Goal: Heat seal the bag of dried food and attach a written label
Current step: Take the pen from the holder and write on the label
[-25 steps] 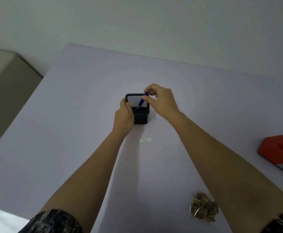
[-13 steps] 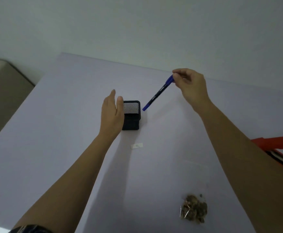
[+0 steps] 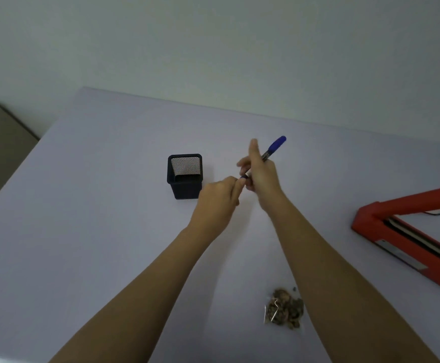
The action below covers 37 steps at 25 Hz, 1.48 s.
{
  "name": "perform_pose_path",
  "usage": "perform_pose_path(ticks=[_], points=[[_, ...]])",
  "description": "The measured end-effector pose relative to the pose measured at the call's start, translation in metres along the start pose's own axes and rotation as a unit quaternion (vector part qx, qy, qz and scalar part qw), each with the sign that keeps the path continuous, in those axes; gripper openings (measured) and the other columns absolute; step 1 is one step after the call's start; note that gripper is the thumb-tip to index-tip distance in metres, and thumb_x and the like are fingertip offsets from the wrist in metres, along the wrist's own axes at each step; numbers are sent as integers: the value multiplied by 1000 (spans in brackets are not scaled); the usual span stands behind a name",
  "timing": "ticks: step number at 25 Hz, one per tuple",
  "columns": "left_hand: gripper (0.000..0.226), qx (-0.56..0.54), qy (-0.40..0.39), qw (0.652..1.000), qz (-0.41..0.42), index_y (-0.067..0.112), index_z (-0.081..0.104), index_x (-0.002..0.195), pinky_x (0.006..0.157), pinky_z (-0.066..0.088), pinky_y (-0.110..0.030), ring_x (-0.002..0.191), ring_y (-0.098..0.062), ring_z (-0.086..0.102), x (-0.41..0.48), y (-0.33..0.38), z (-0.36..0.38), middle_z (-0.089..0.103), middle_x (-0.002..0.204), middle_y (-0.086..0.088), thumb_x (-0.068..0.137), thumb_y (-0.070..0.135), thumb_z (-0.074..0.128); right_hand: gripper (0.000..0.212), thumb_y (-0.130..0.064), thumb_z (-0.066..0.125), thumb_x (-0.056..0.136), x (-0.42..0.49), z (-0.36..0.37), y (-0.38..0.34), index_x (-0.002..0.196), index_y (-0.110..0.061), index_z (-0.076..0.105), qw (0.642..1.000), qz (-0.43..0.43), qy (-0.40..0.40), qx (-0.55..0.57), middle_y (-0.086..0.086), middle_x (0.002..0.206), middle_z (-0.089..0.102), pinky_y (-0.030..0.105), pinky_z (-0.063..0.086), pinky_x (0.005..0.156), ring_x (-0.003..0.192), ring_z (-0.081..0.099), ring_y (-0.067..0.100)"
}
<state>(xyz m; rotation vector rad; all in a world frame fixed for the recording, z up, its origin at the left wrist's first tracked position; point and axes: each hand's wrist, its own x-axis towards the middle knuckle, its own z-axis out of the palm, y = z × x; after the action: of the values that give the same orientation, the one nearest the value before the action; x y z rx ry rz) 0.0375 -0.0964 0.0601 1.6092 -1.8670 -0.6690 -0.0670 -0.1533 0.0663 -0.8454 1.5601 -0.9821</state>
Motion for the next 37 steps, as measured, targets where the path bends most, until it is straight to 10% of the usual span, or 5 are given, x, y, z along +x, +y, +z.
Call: perform_pose_path(ticks=[4,16,20,31,37], points=[[37,-30,-27,998,-40,-2,57,84,64,42,-40,74,-40,58,-14,15,12,63,77,-26,99,23,34,31,-24,47,88,-4,3,8,58,-17,41,990,93,36,96,-3,55,38,24,30,47,49,31,11],[42,-101,-68,969,-215,-1,59,101,74,48,-35,84,-29,60,-41,22,18,62,88,-16,102,24,25,29,-23,45,90,-15,12,46,62,-14,40,984,165,9,62,-1,62,37,24,33,51,55,31,12],[40,-208,-71,939,-263,13,51,66,62,38,-28,58,-14,49,-58,16,16,53,62,-1,98,26,32,31,-16,45,89,5,-17,41,59,-16,39,973,141,97,158,-4,51,41,20,30,45,51,32,11],[31,149,-61,953,-258,3,59,121,77,41,-35,94,-36,58,-84,-150,-27,63,99,-22,95,14,46,53,-55,41,90,1,-3,65,60,-13,53,998,52,27,19,2,58,55,21,46,50,43,52,8],[6,170,-57,947,-267,4,51,86,63,36,-33,71,-31,52,-69,-162,-45,56,75,-13,86,9,51,25,-30,57,90,-22,21,93,73,-11,59,996,-15,-12,82,4,75,67,17,56,58,58,67,6]])
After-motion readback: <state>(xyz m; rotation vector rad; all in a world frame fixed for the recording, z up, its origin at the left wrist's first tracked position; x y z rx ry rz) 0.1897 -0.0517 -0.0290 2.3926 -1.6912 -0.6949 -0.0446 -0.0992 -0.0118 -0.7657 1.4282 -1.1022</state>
